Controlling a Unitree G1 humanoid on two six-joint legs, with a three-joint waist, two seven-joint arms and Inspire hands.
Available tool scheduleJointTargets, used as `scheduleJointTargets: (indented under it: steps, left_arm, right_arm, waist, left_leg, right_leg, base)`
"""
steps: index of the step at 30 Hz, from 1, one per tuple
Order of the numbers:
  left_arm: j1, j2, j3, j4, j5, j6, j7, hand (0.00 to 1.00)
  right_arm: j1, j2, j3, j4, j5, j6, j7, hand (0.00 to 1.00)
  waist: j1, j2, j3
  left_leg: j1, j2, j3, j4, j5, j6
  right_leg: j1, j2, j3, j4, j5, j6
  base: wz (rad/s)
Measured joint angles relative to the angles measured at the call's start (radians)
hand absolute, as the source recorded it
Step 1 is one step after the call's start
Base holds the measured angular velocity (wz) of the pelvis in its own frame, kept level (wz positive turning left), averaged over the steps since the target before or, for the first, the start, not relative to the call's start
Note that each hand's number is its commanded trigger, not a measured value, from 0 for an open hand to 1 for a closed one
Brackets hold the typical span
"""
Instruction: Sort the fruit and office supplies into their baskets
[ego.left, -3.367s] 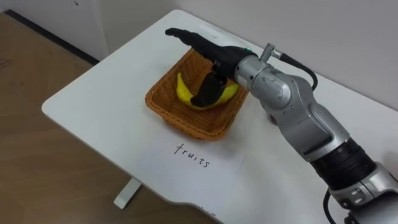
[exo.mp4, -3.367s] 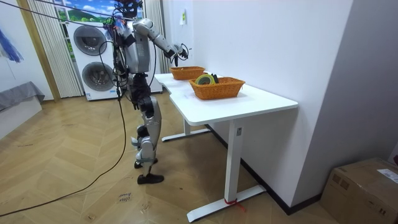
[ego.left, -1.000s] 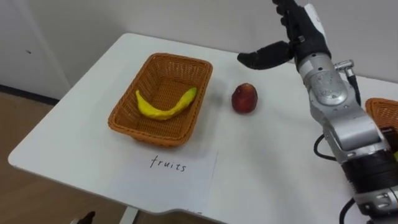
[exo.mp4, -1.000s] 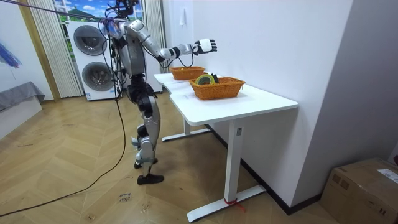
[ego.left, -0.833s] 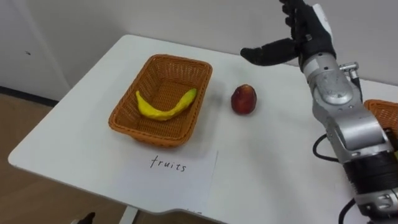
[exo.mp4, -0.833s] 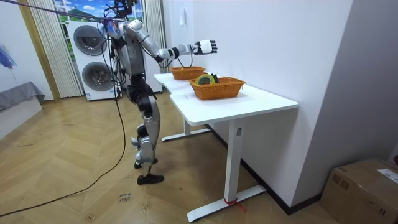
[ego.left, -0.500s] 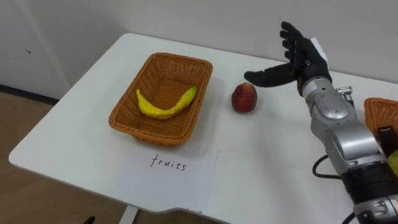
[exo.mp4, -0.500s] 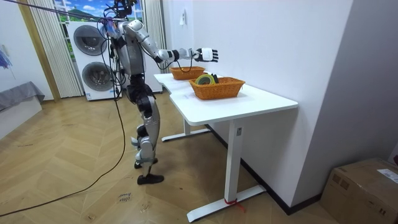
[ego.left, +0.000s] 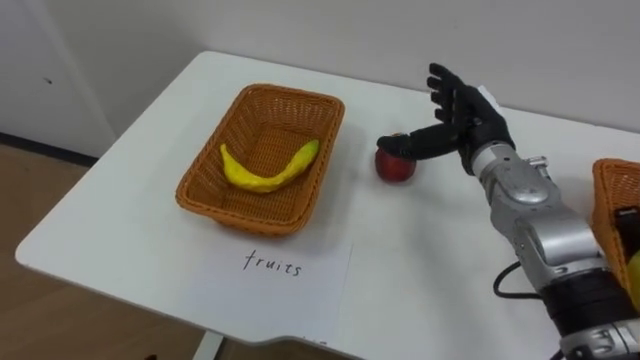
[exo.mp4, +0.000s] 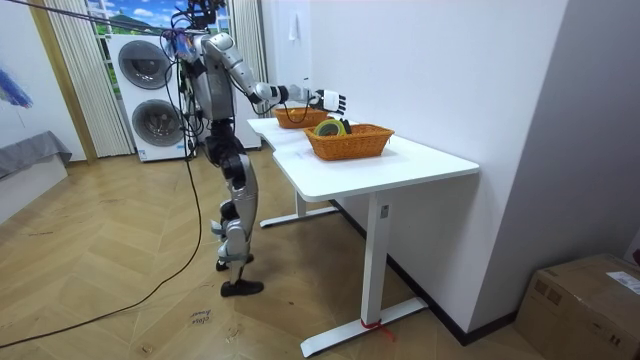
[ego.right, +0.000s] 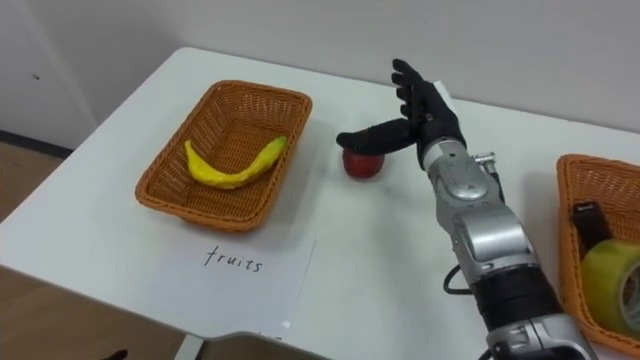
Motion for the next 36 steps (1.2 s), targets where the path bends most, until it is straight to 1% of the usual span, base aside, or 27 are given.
scheduleJointTargets:
  steps: [2, 4, 7, 16, 21, 23, 26, 31, 36]
  left_arm:
    - [0.0, -0.002, -0.001, 0.022, -0.02, 0.0, 0.001, 0.0]
    - [0.001, -0.003, -0.001, 0.034, -0.039, -0.001, 0.001, 0.0]
    - [0.003, -0.007, 0.0, 0.038, -0.04, -0.001, 0.001, 0.0]
    - [0.002, -0.007, -0.001, 0.043, -0.04, -0.005, 0.001, 0.0]
    - [0.003, -0.007, 0.0, 0.055, -0.039, -0.007, 0.001, 0.0]
    - [0.003, -0.007, 0.0, 0.07, -0.039, -0.008, 0.001, 0.0]
    - [0.003, -0.007, -0.001, 0.073, -0.04, -0.009, 0.002, 0.0]
    - [0.003, -0.007, -0.001, 0.073, -0.063, -0.015, 0.022, 0.0]
    - [0.011, -0.003, -0.001, 0.083, -0.067, -0.015, 0.022, 0.0]
  right_arm:
    - [0.014, 0.001, 0.0, 0.025, 0.0, 0.0, 0.013, 0.0]
    - [0.032, 0.001, 0.0, 0.038, -0.001, 0.0, 0.018, 0.0]
    - [0.038, 0.001, 0.0, 0.071, -0.001, 0.003, 0.03, 0.0]
    - [0.038, 0.001, -0.001, 0.072, -0.001, 0.003, 0.061, 0.0]
    - [0.038, 0.001, -0.001, 0.071, -0.001, 0.003, 0.06, 0.0]
    - [0.038, 0.001, -0.001, 0.071, -0.001, 0.003, 0.06, 0.0]
    - [0.038, 0.001, -0.001, 0.072, -0.001, 0.003, 0.057, 0.0]
    - [0.038, 0.001, -0.001, 0.072, -0.001, 0.001, 0.033, 0.0]
    - [0.038, 0.001, 0.0, 0.071, -0.001, 0.001, 0.02, 0.0]
  waist:
    - [-0.002, 0.006, 0.0033]
    - [-0.002, 0.008, 0.0043]
    - [-0.002, 0.008, 0.004]
    - [-0.004, 0.009, 0.0022]
    - [-0.004, 0.01, 0.0014]
    - [-0.003, 0.012, -0.0009]
    - [-0.003, 0.013, -0.0017]
    - [-0.002, 0.013, -0.0019]
    - [0.0, 0.013, -0.0018]
  left_leg:
    - [0.0, 0.0, 0.0, 0.0, 0.0, 0.0]
    - [-0.001, 0.0, 0.0, 0.0, 0.0, 0.0]
    - [-0.003, 0.0, 0.0, 0.001, 0.0, 0.0]
    - [-0.001, 0.0, 0.0, 0.002, 0.0, 0.0]
    - [-0.001, 0.0, 0.0, 0.004, 0.0, 0.0]
    - [-0.001, 0.0, 0.0, 0.004, 0.0, 0.0]
    - [0.0, 0.0, 0.0, 0.005, 0.0, 0.0]
    - [0.0, -0.002, 0.0, 0.008, 0.002, 0.004]
    - [-0.001, -0.002, -0.001, 0.009, 0.004, 0.006]
  right_leg:
    - [-0.001, 0.0, 0.0, 0.0, 0.0, 0.0]
    - [-0.002, 0.0, 0.0, 0.0, 0.0, 0.0]
    - [-0.006, 0.0, 0.001, 0.0, 0.0, 0.0]
    - [-0.006, 0.0, 0.002, 0.001, 0.0, 0.0]
    - [-0.005, 0.0, 0.001, 0.002, 0.0, 0.0]
    - [-0.004, -0.001, 0.001, 0.004, 0.0, 0.0]
    - [-0.001, -0.002, -0.005, 0.006, 0.0, 0.0]
    - [0.0, -0.008, -0.013, 0.014, -0.001, 0.001]
    - [0.0, -0.014, -0.014, 0.015, -0.002, 0.003]
  base:
    - [0.0]
    - [0.0]
    - [0.0]
    - [0.0]
    - [0.0]
    - [0.0]
    - [0.0]
    - [0.0]
    - [0.0]
